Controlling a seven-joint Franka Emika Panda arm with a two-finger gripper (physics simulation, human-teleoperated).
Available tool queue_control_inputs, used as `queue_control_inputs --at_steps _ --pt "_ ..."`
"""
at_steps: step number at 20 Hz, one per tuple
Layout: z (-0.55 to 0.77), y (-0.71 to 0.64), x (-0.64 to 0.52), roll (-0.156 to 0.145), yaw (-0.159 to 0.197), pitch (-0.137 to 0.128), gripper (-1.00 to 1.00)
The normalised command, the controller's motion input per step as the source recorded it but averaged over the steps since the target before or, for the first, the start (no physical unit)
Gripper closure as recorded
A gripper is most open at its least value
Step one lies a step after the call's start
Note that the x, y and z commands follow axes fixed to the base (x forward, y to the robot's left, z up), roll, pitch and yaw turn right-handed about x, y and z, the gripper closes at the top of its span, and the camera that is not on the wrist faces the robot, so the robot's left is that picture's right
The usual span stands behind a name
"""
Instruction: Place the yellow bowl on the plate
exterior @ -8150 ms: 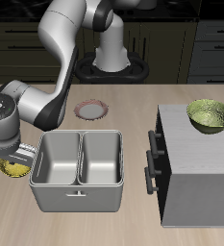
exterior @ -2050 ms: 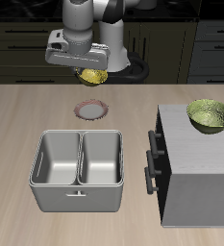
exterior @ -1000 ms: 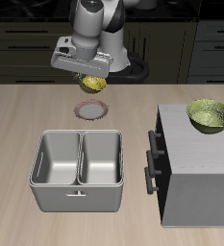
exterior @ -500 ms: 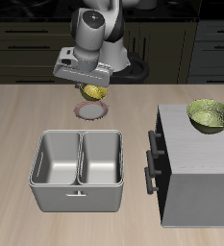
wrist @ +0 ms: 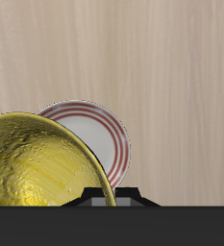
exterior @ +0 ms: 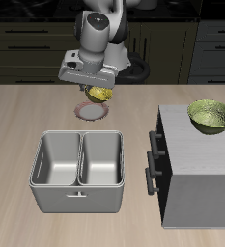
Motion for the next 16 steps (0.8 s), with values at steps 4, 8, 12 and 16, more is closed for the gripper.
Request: queue_control_inputs --at_steps 4,8,12,16 --pt "0.01 0.05 0.07 0.026 0.044 -0.043 1.0" --pt "-0.05 -0.07 0.05 -0.006 0.018 0.0 1.0" --pt "-0.17 -0.07 0.08 -0.004 0.046 -0.002 1.0" --pt "-0.19 -0.03 0.12 0.038 0.017 0.011 1.0"
